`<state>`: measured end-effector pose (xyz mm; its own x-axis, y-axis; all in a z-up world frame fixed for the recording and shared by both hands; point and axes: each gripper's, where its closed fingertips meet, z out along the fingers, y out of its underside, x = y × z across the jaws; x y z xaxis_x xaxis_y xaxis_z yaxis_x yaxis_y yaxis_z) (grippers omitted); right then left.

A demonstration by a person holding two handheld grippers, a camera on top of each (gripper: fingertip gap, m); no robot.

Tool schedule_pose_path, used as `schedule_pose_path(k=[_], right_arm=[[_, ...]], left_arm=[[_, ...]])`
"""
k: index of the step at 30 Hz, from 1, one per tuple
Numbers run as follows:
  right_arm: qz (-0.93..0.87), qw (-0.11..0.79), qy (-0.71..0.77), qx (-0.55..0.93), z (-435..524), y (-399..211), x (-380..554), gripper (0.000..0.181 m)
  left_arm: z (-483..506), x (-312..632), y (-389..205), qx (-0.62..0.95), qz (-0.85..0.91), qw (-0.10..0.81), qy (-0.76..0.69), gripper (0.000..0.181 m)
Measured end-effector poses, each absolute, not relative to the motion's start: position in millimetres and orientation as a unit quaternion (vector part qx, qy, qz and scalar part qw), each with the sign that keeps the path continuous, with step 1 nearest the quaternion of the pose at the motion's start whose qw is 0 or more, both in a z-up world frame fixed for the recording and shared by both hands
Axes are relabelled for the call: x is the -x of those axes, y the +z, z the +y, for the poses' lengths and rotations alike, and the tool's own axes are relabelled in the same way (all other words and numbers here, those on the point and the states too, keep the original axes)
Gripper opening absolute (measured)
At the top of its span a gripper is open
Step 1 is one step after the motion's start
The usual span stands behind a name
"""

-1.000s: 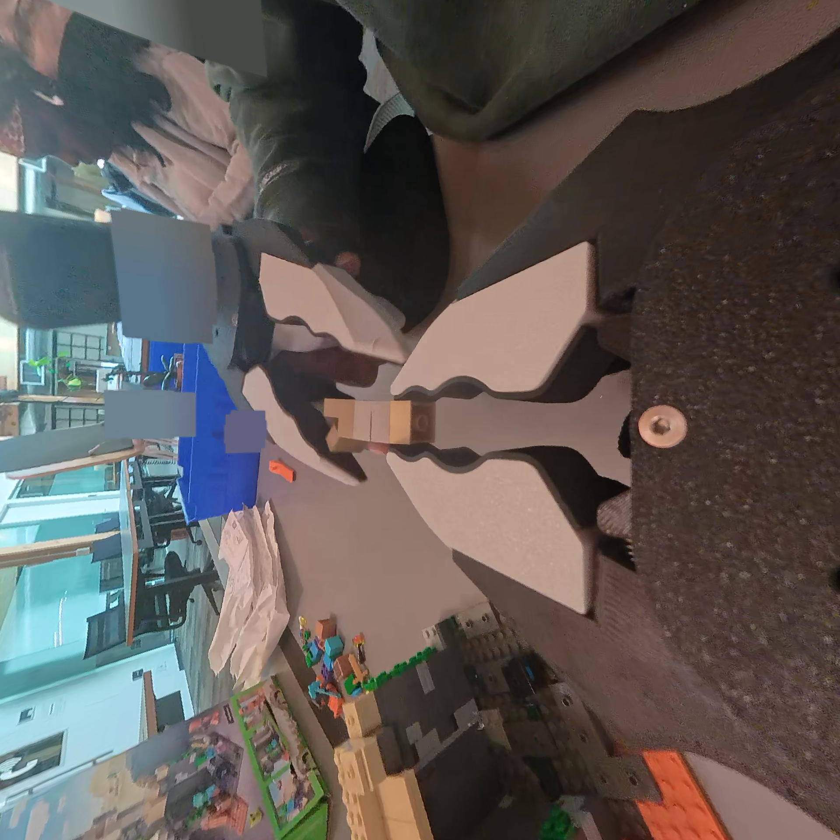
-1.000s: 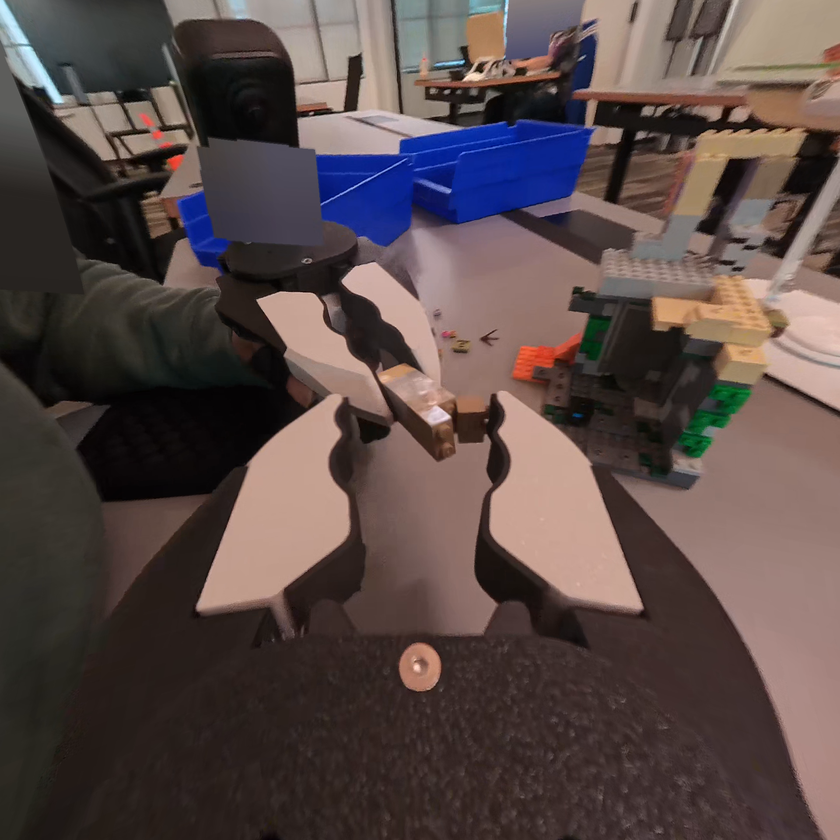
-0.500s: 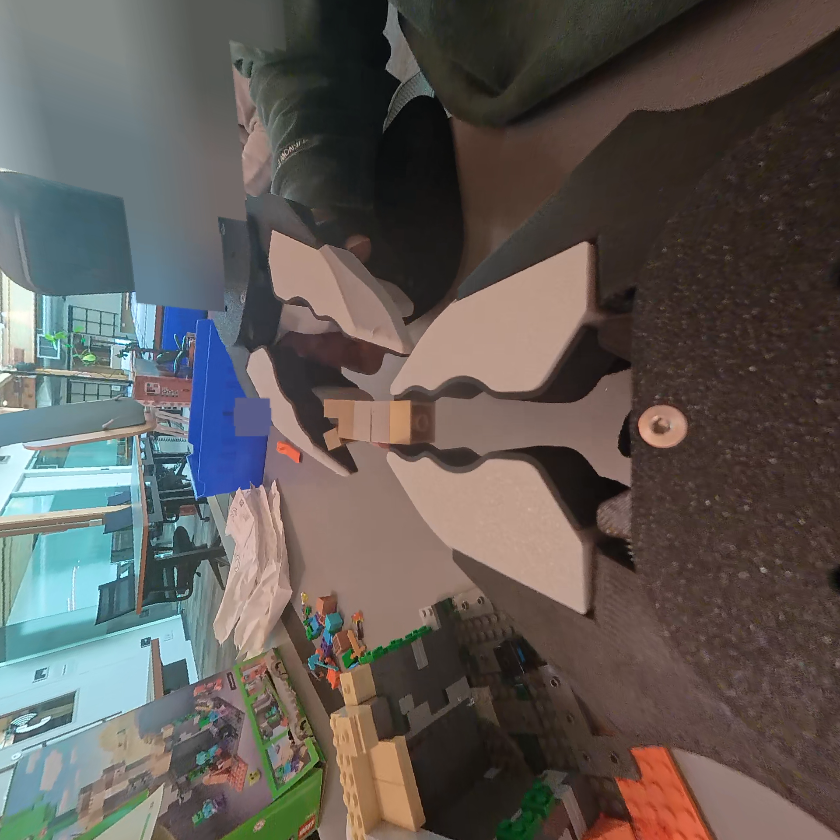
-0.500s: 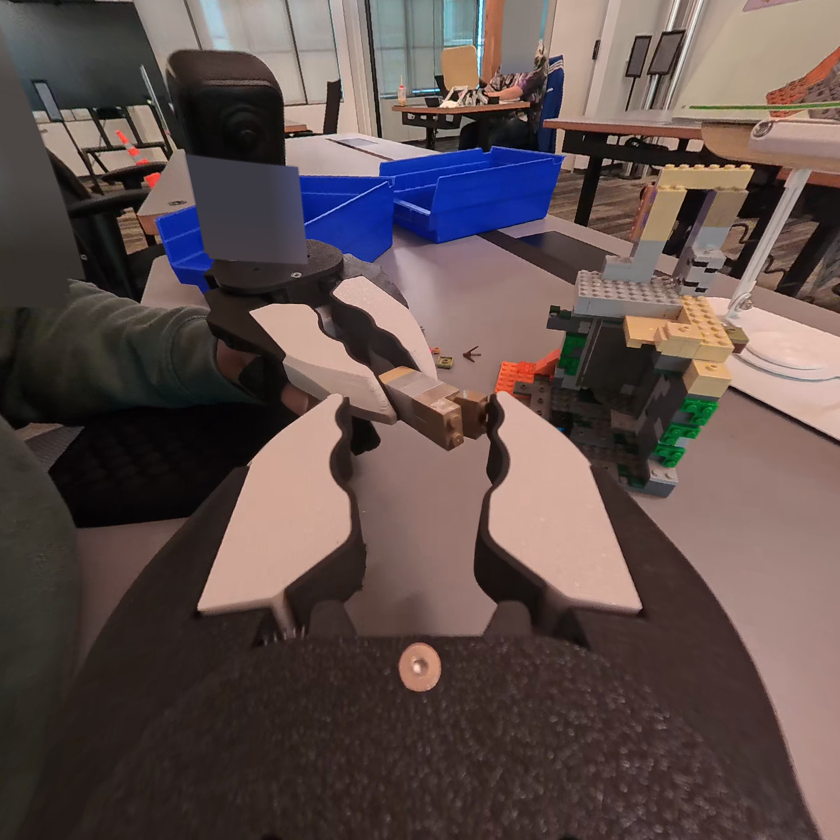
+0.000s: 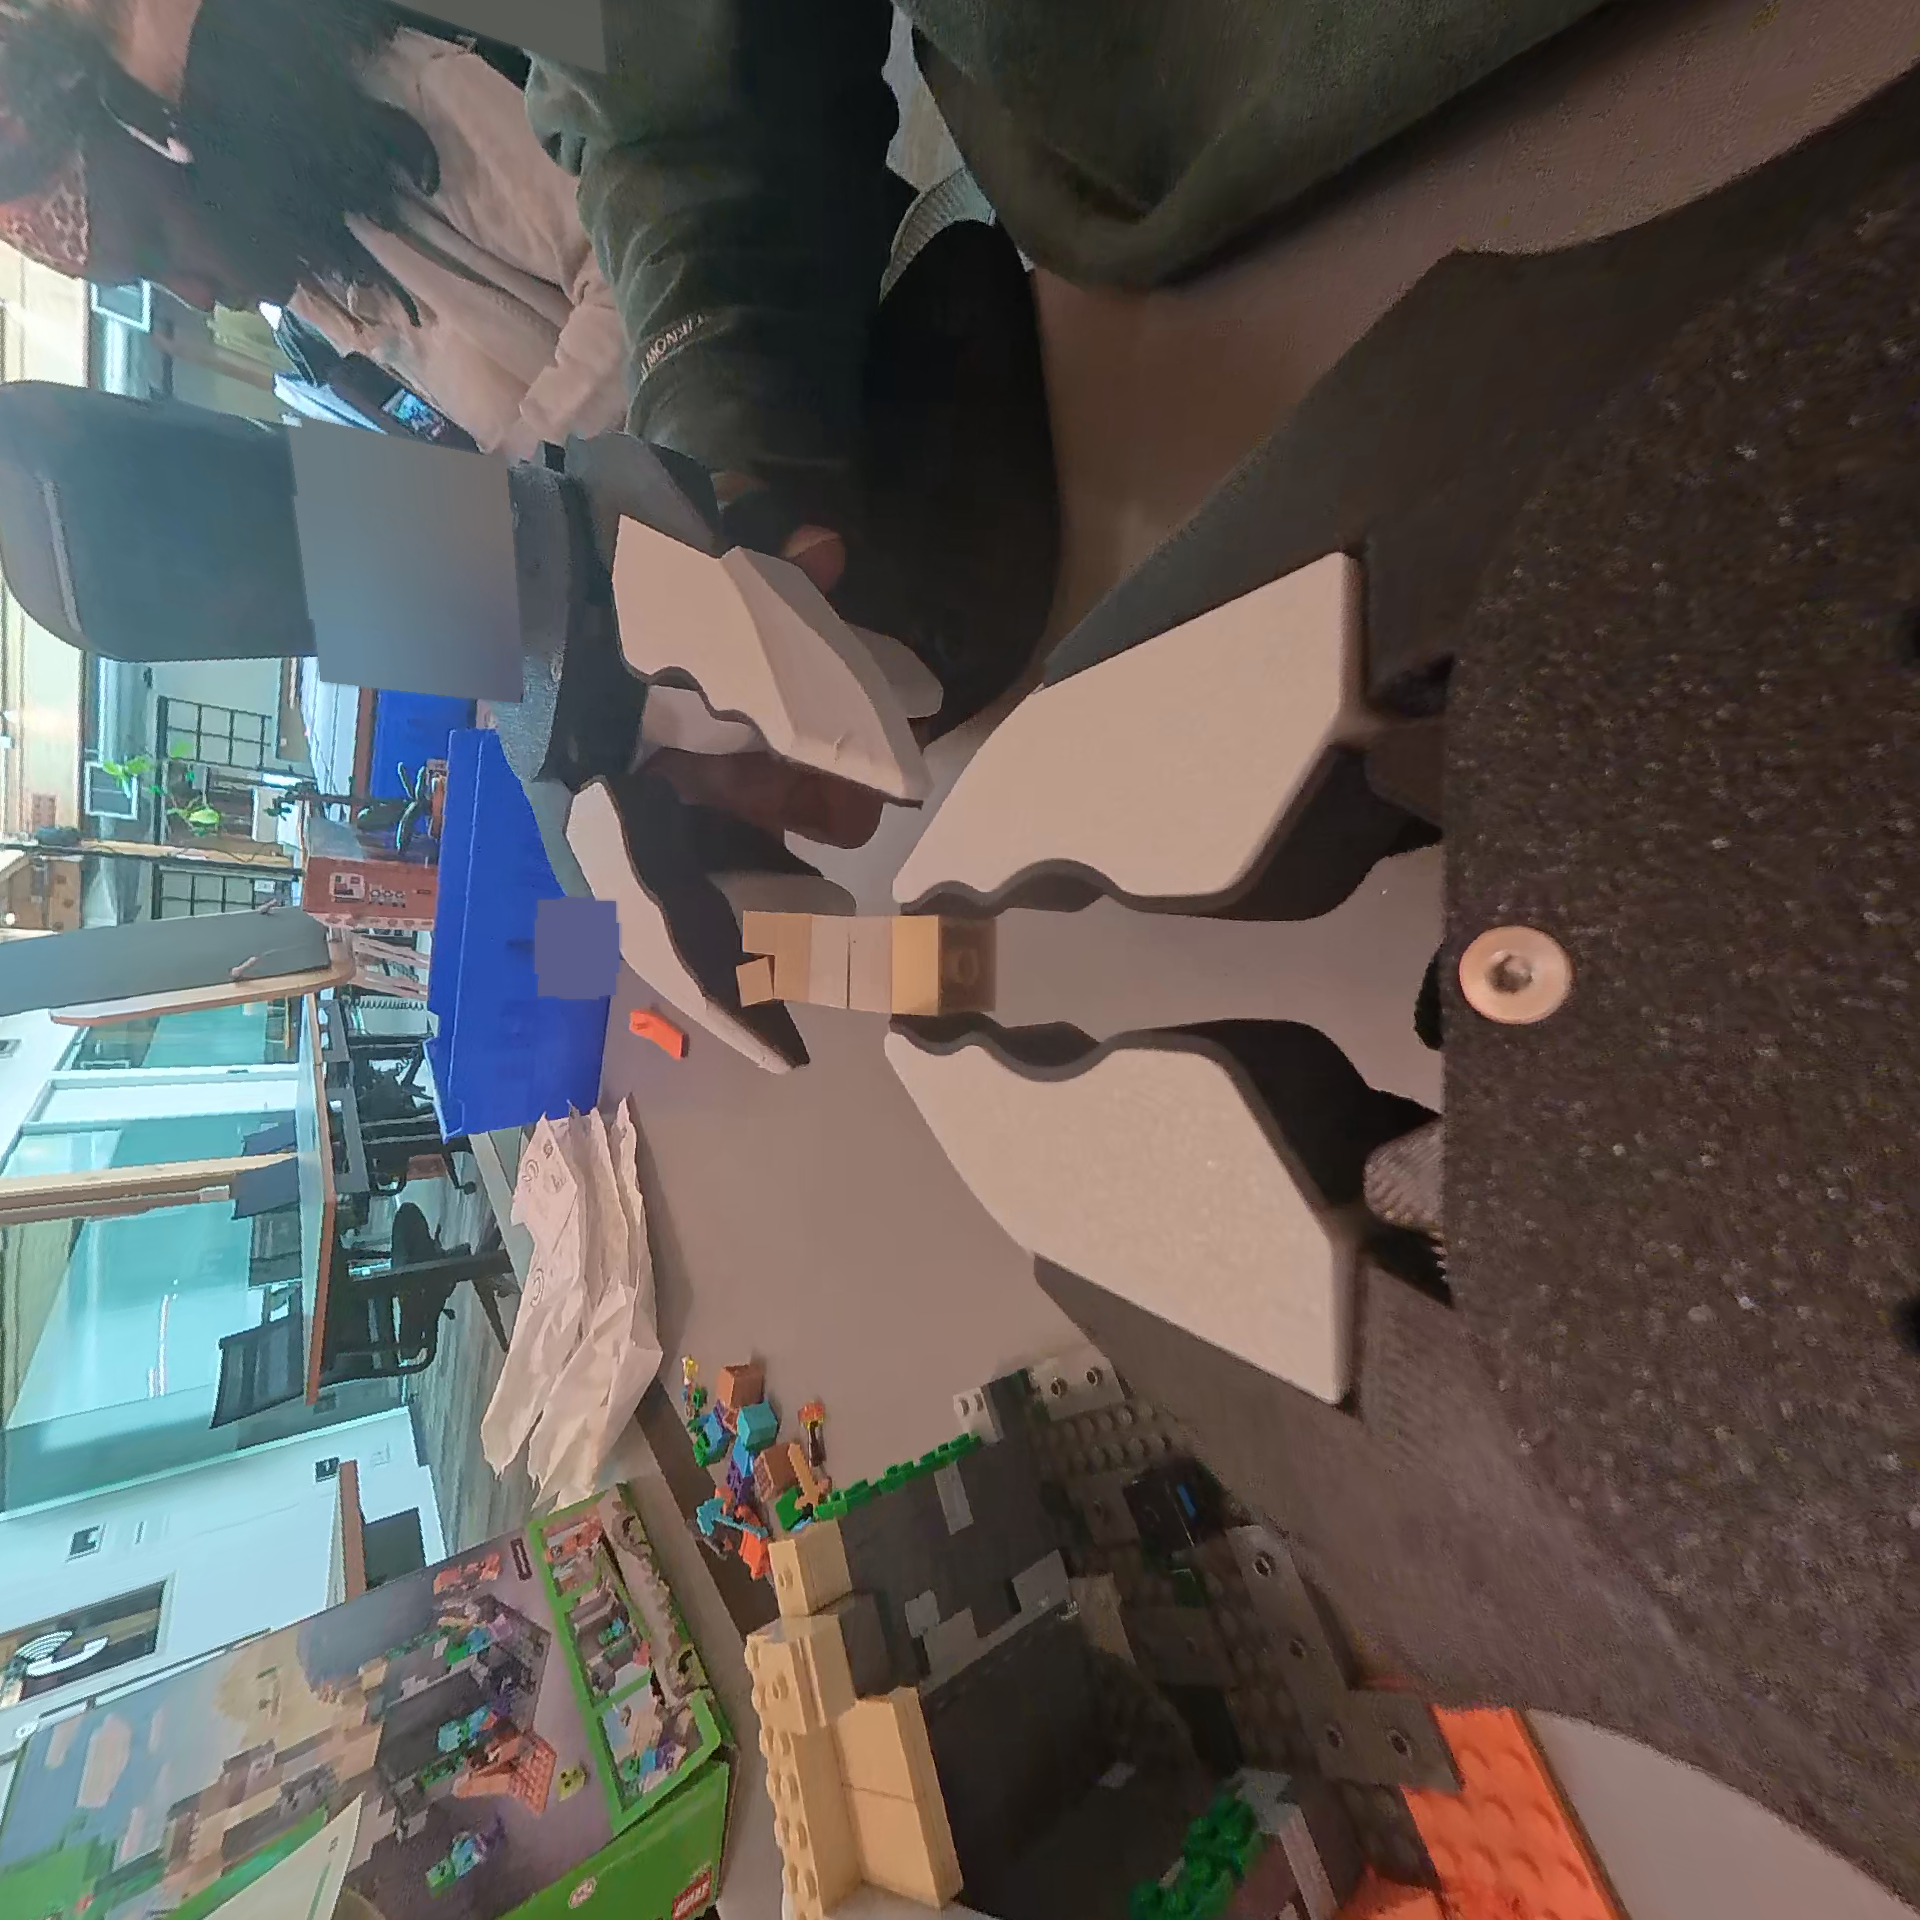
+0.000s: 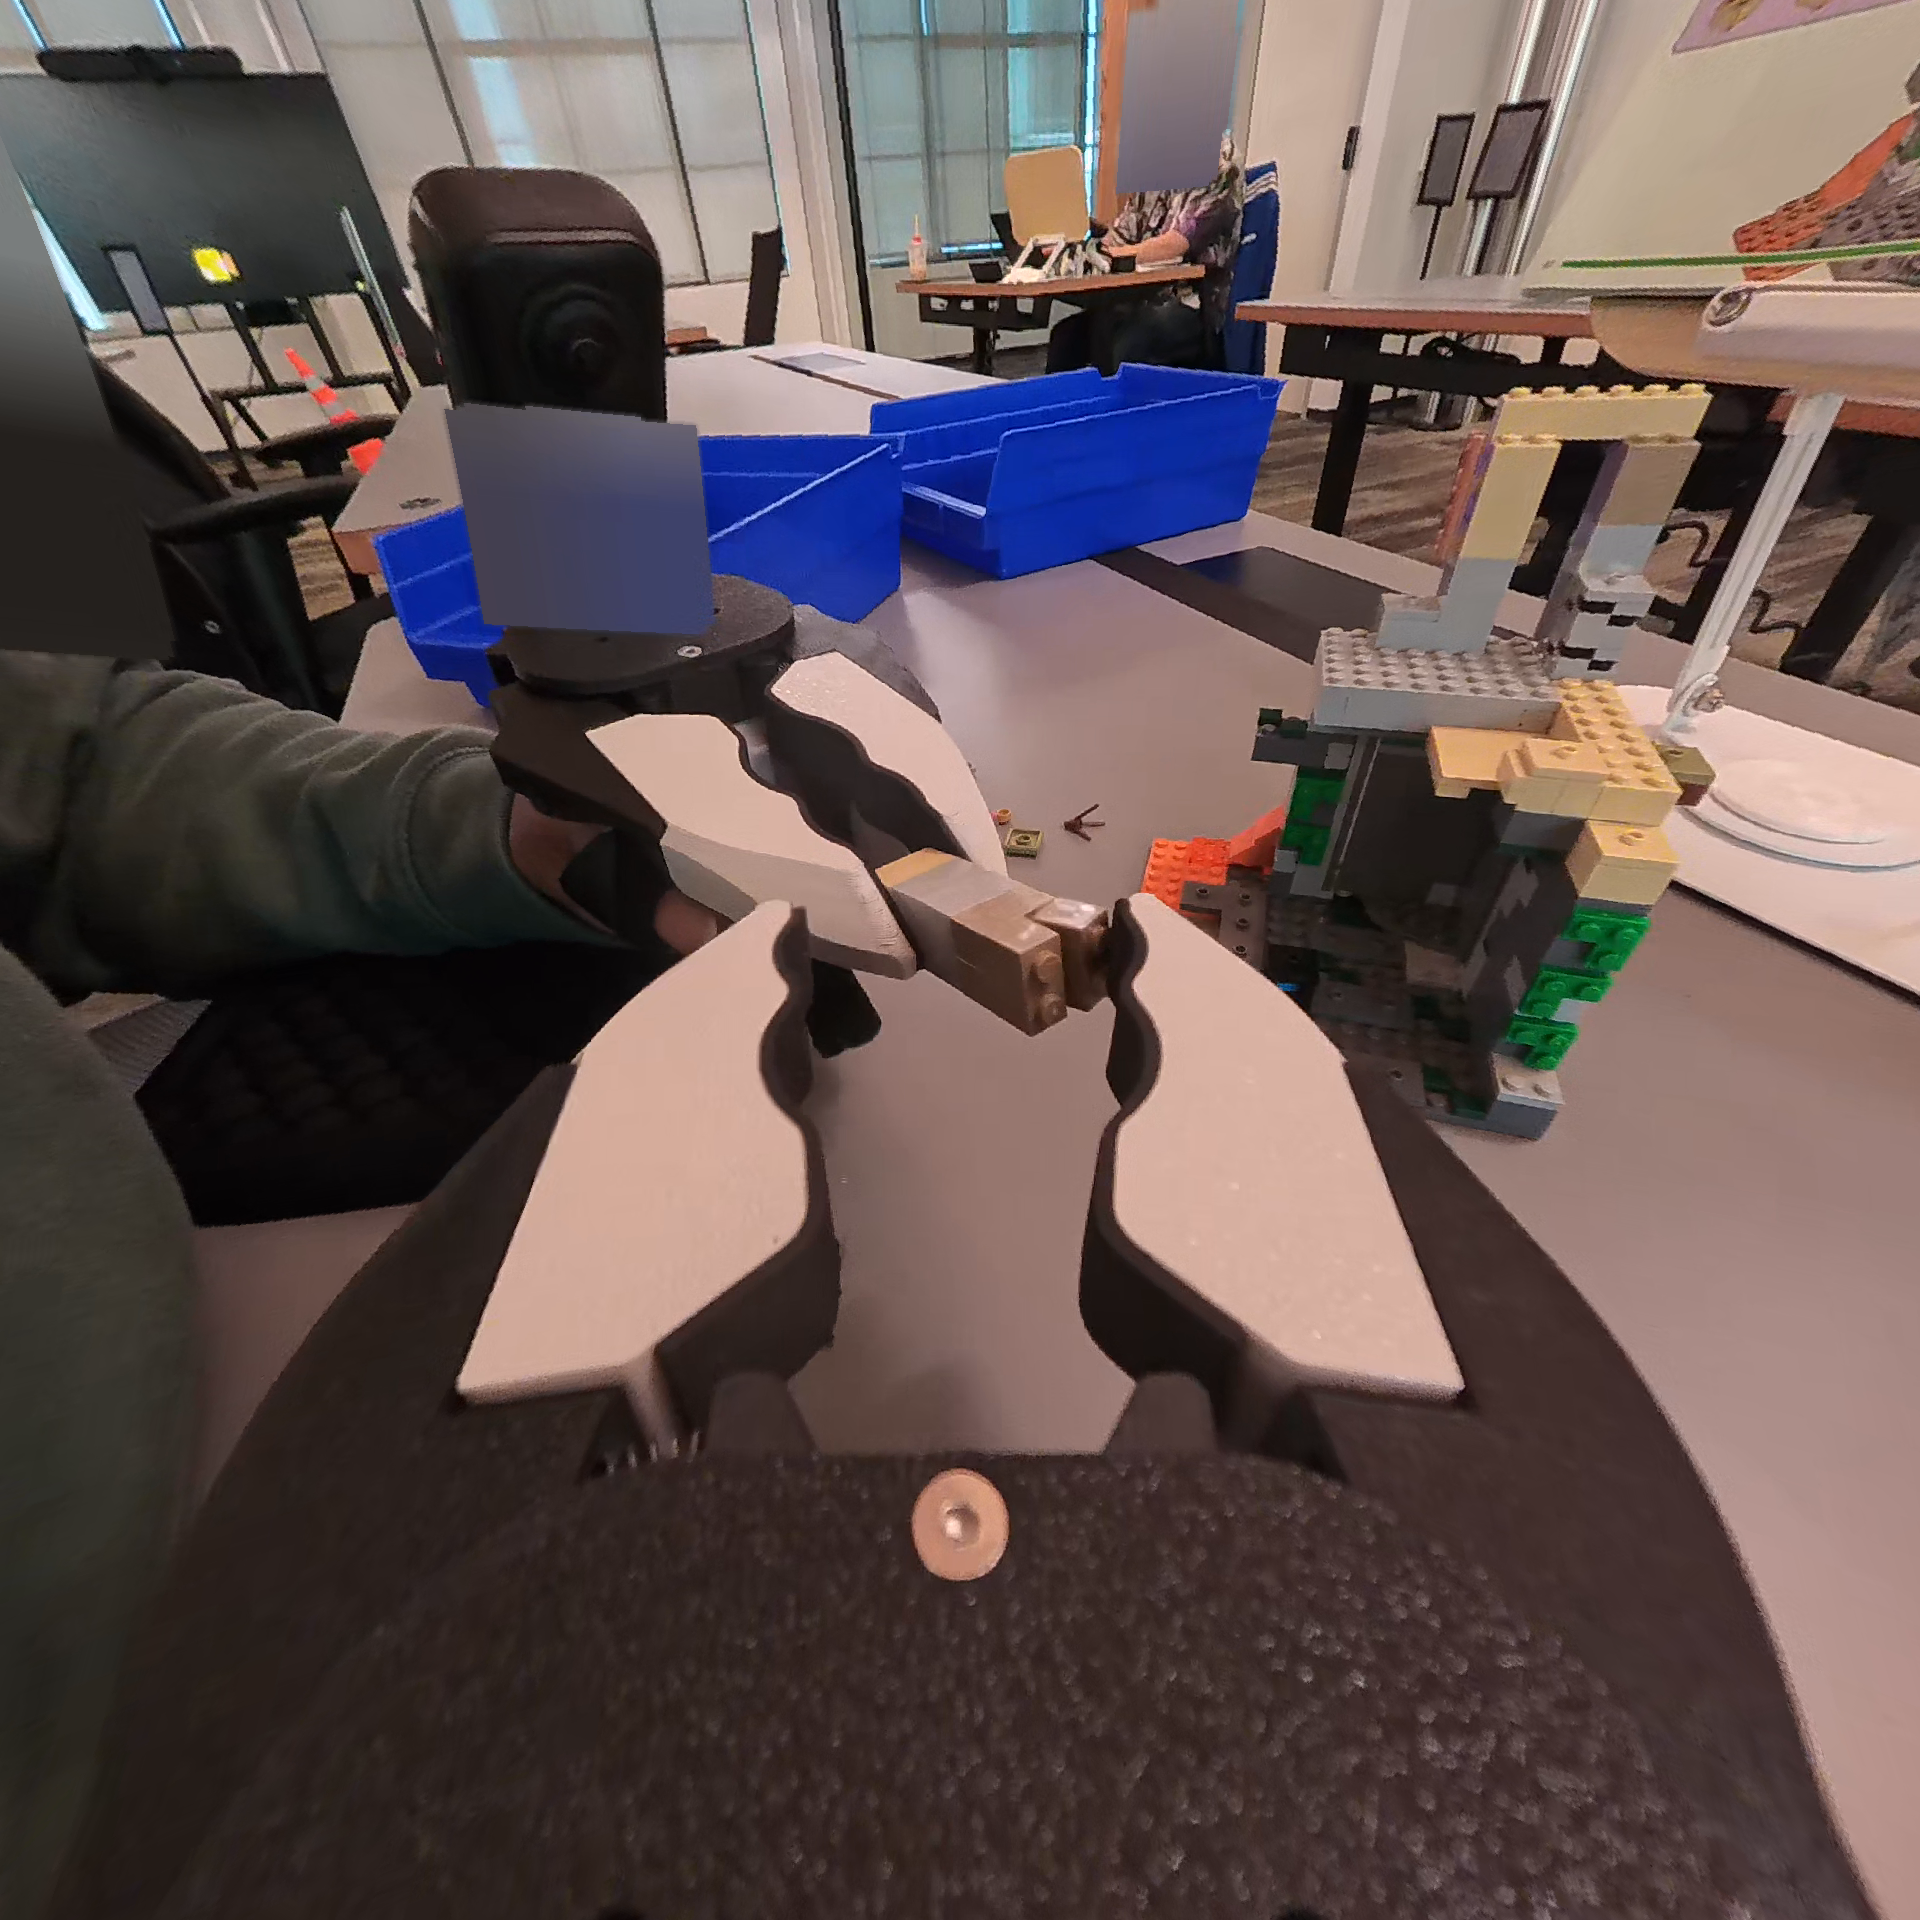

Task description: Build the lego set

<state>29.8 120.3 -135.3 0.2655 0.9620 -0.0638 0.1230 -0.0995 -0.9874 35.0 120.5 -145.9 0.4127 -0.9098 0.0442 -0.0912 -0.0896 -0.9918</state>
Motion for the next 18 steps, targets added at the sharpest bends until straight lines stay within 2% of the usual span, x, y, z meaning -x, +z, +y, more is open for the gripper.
schedule_pose_path(k=[11, 18], right_arm=[[-0.438, 0.513, 0.407, 0.617, 126, -132, -36, 0.048], [-0.443, 0.484, 0.416, 0.629, 131, -138, -55, 0.041]], left_arm=[[121, -34, -145, 0.638, 0.389, 0.548, -0.376, 0.017], [121, -34, -146, 0.637, 0.391, 0.544, -0.381, 0.017]])
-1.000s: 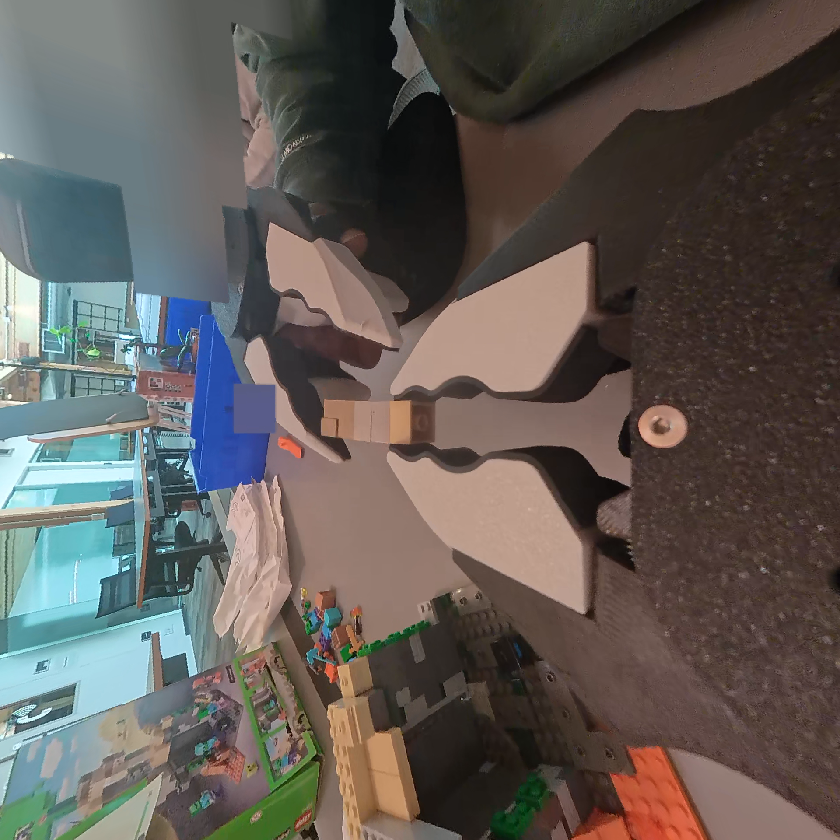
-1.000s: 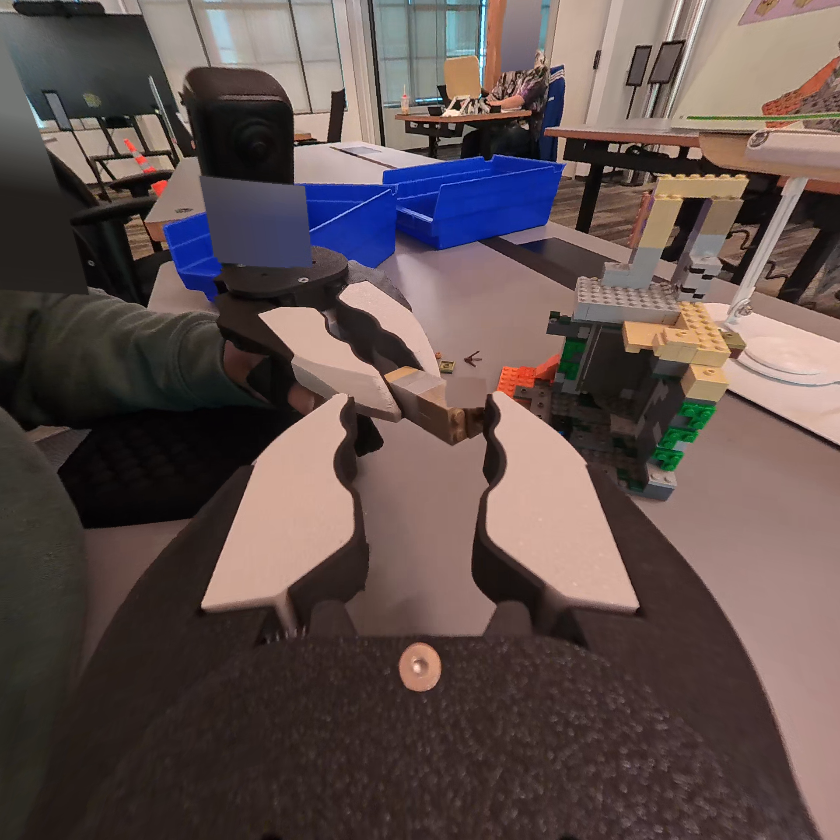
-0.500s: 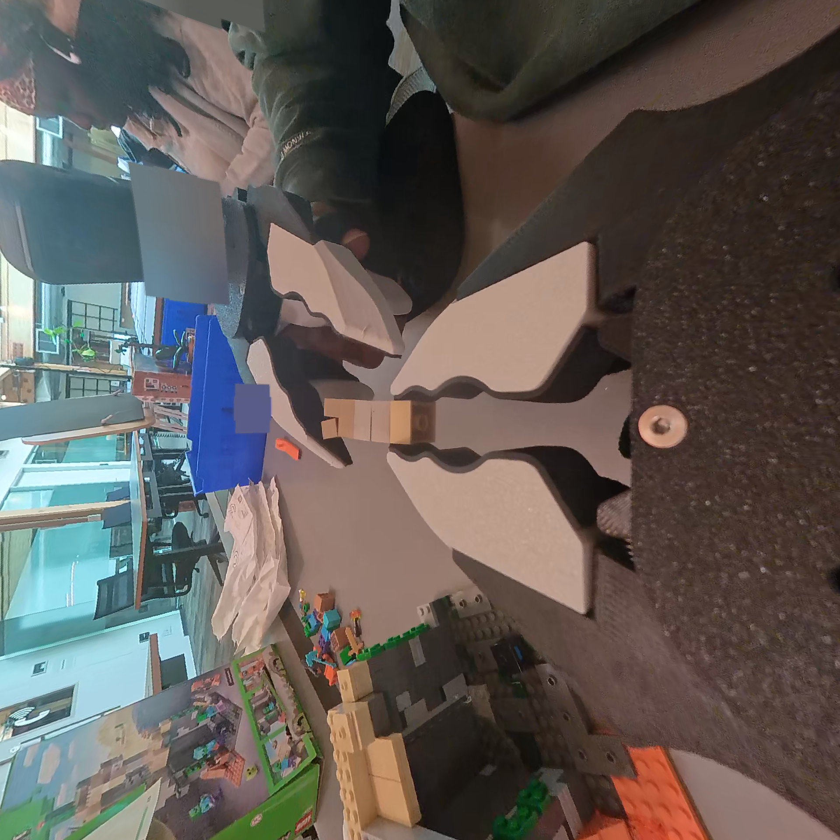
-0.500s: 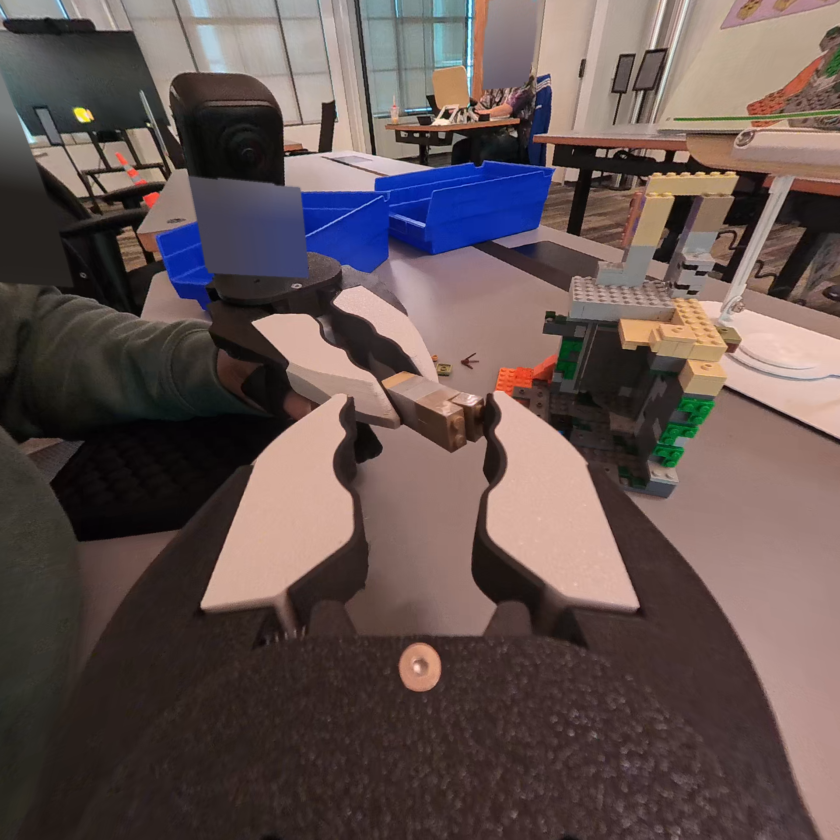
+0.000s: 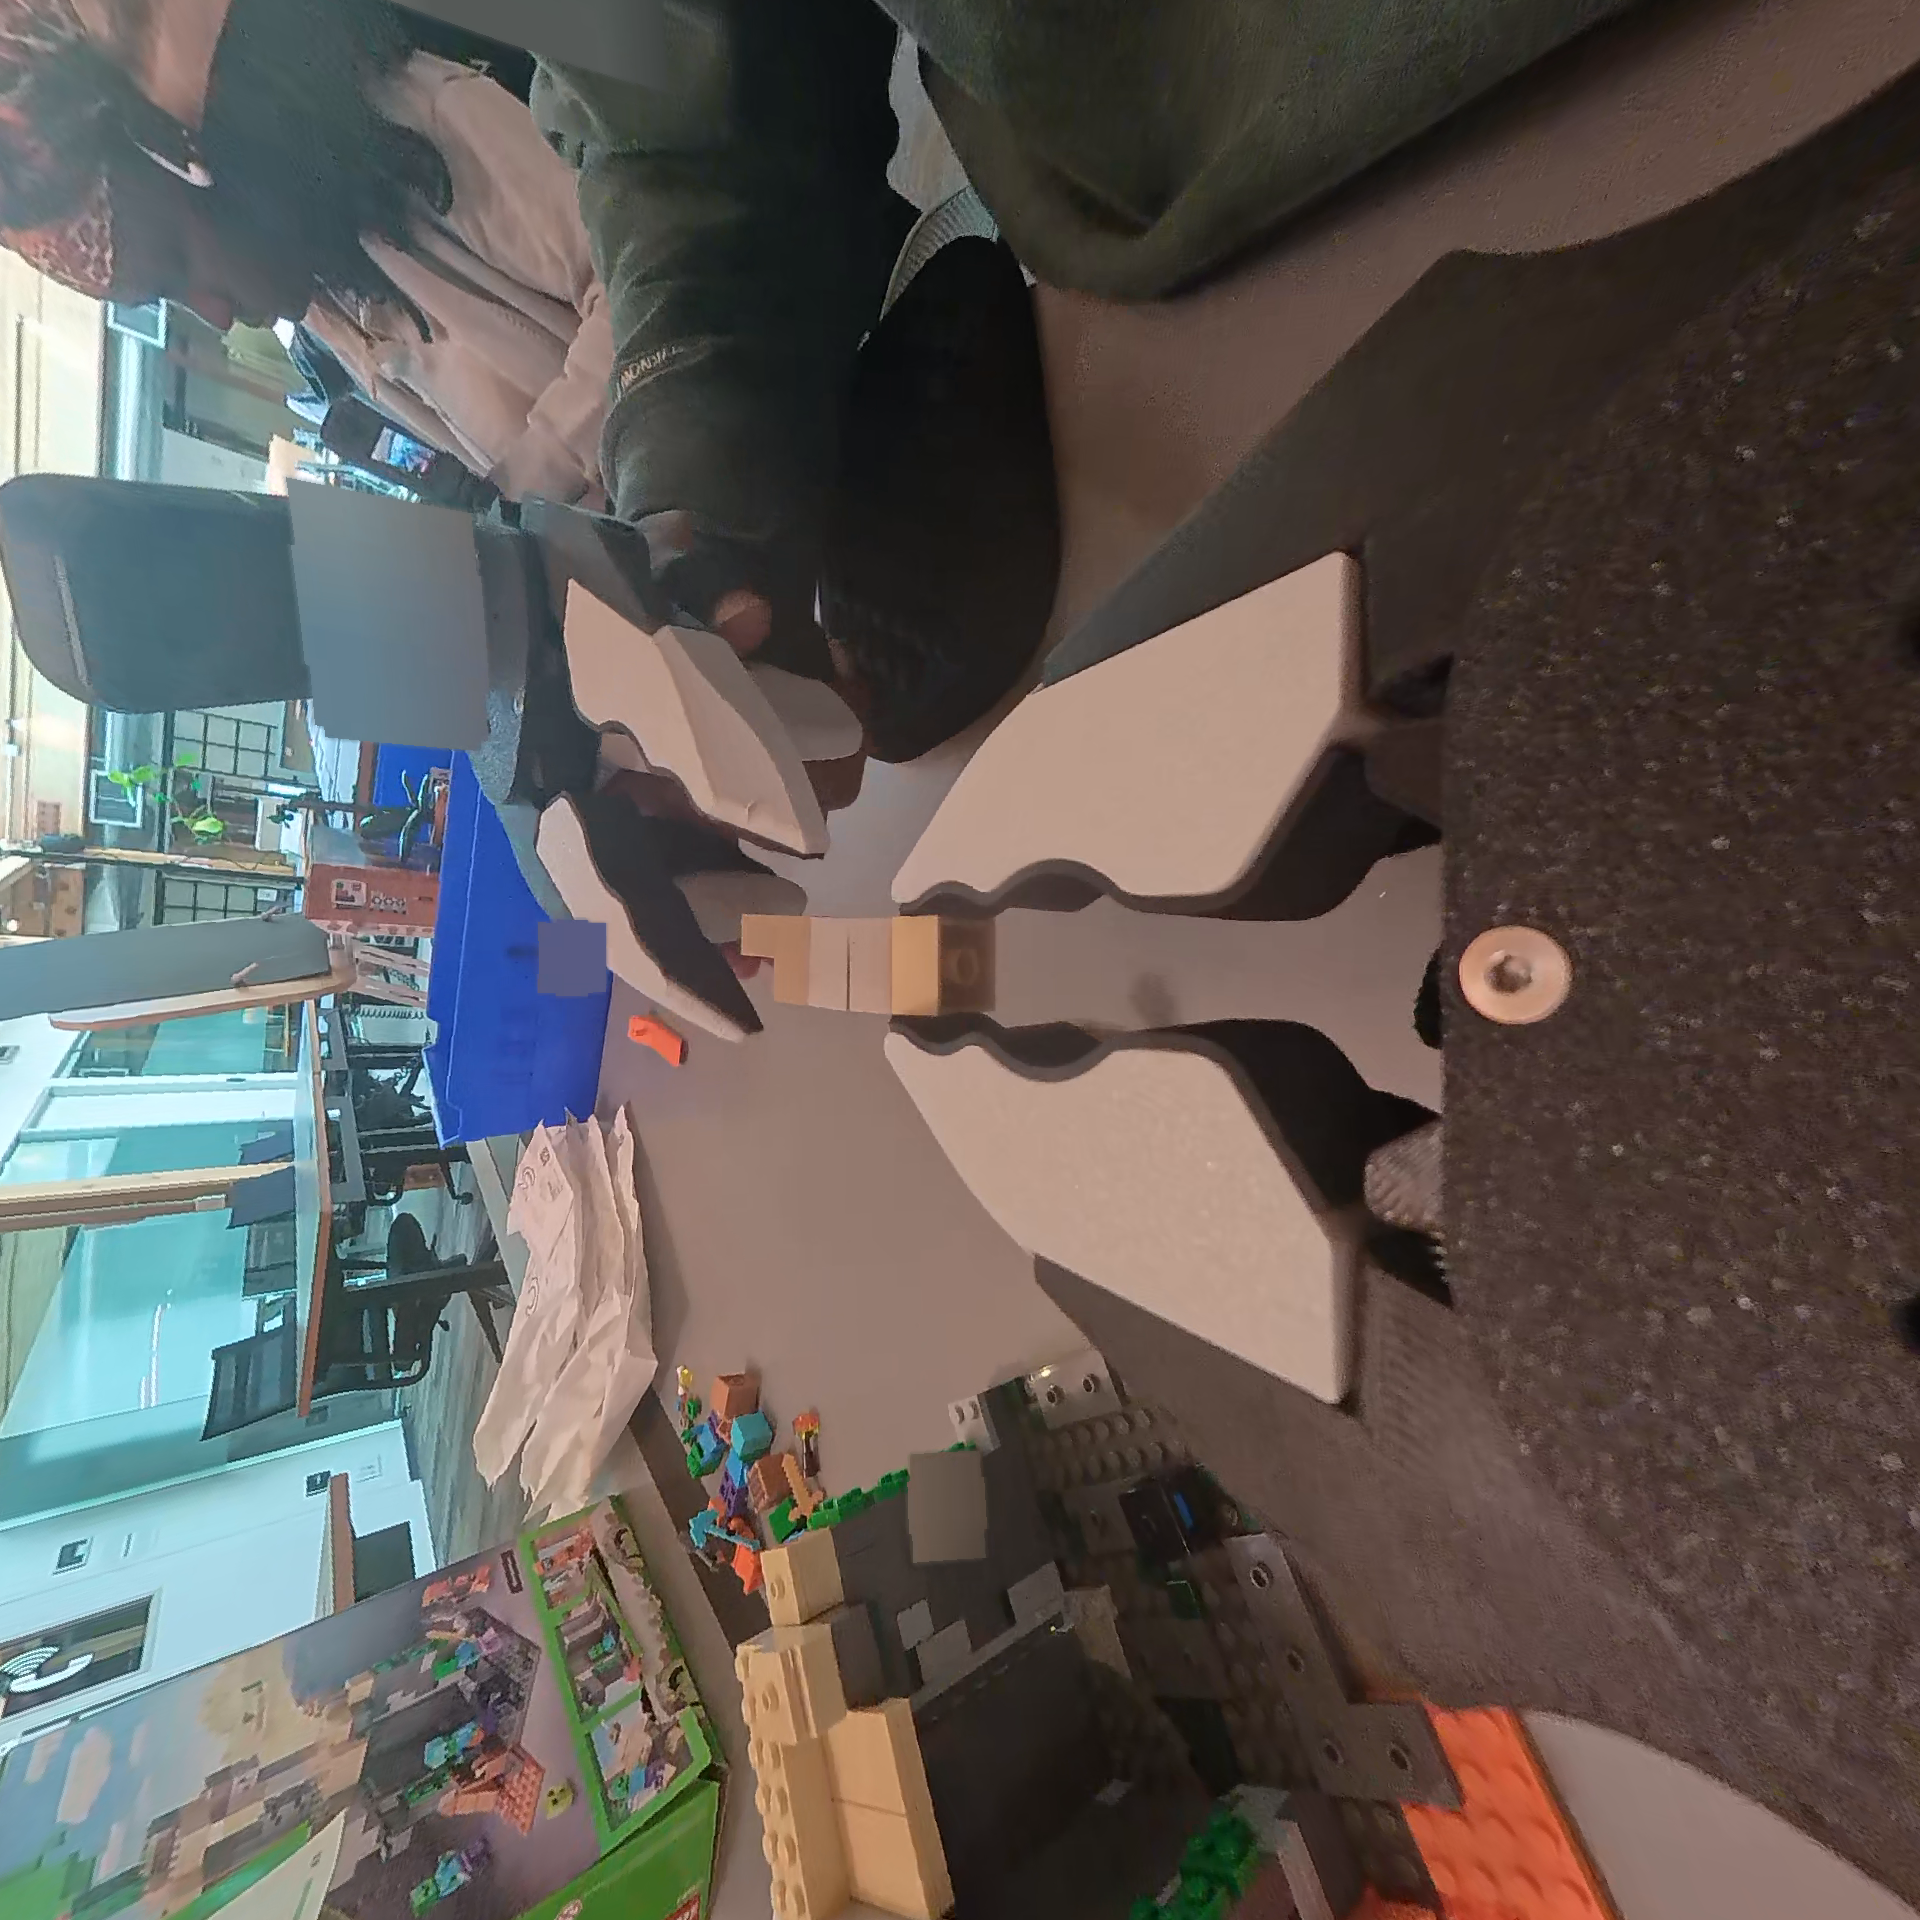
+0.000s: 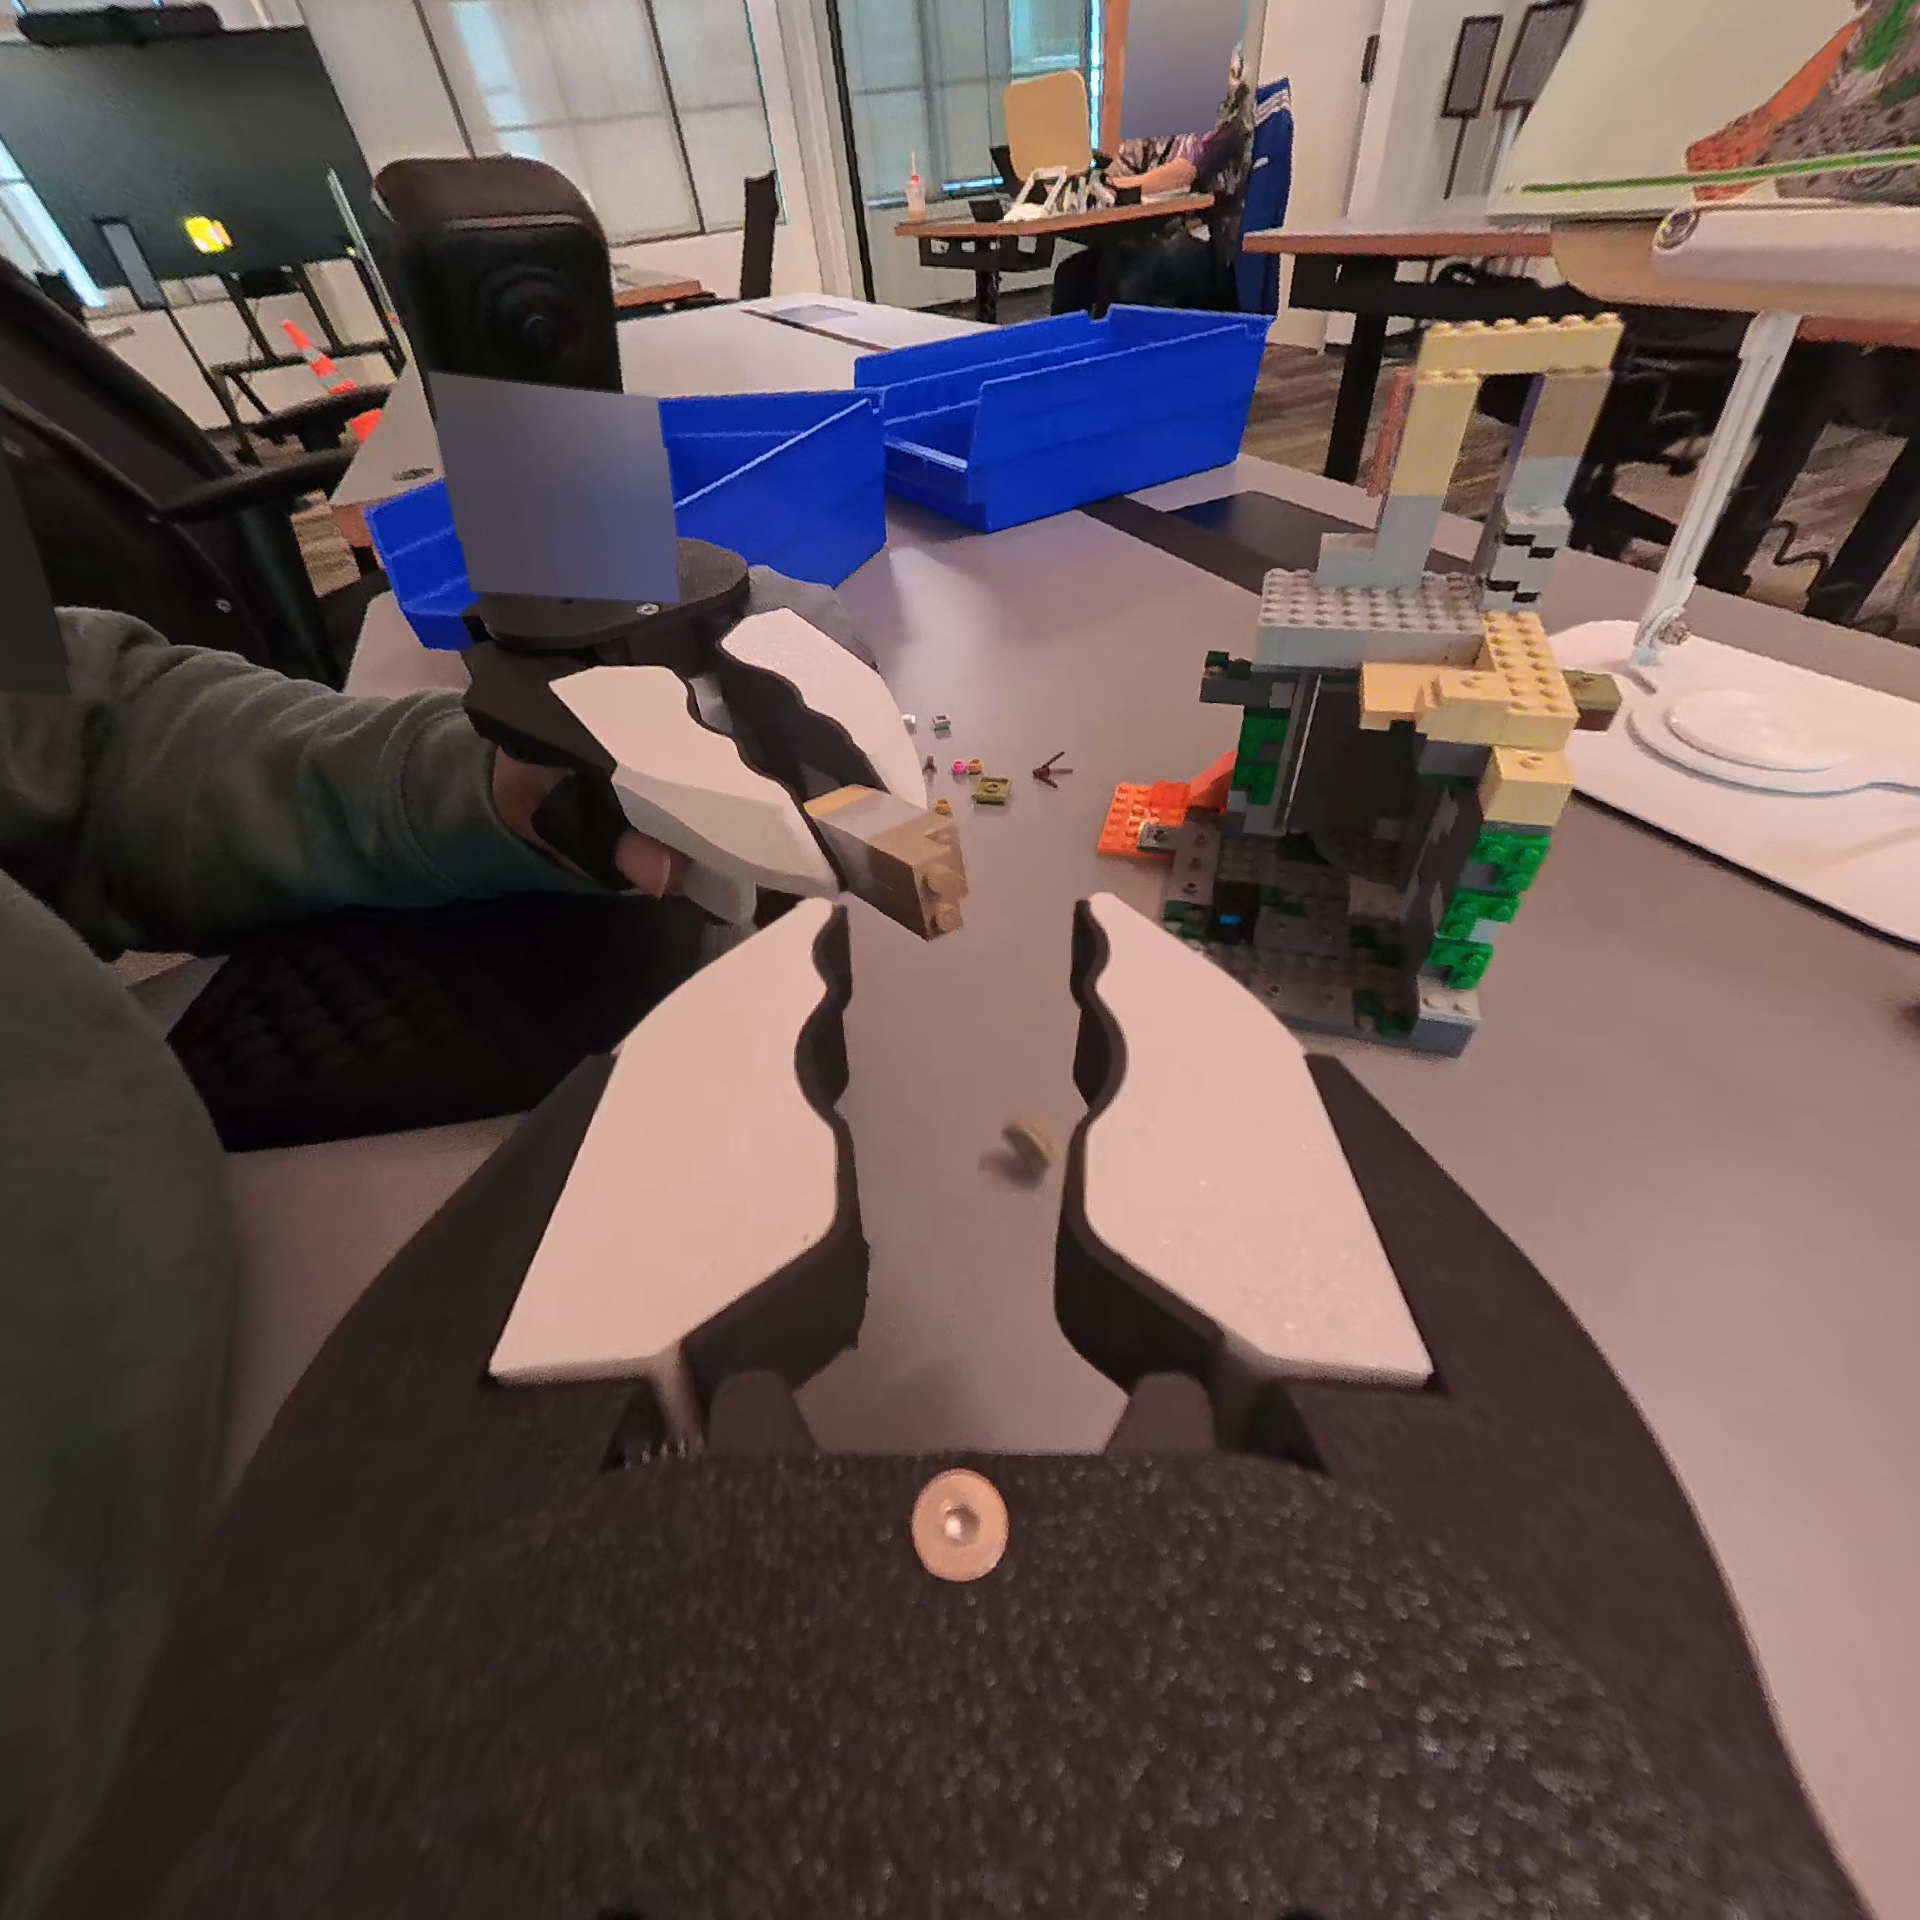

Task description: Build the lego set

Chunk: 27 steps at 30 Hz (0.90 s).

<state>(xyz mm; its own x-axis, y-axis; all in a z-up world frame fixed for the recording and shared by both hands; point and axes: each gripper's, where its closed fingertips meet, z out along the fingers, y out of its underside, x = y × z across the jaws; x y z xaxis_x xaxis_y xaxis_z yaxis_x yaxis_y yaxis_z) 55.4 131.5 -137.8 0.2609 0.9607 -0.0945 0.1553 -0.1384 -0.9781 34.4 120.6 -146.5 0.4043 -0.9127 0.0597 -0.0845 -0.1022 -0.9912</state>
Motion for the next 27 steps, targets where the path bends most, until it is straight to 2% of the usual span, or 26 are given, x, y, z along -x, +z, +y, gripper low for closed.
schedule_pose_path(k=[10, 21, 27], right_arm=[[-0.557, 0.437, 0.426, 0.564, 105, -141, -51, 0.018], [-0.617, 0.375, 0.431, 0.541, 91, -158, -54, 0.016], [-0.593, 0.394, 0.453, 0.536, 93, -150, -51, 0.016]], left_arm=[[101, -46, -147, 0.604, 0.439, 0.526, -0.407, 0.017], [87, -53, -150, 0.584, 0.468, 0.509, -0.426, 0.017], [89, -51, -140, 0.577, 0.465, 0.526, -0.418, 0.017]])
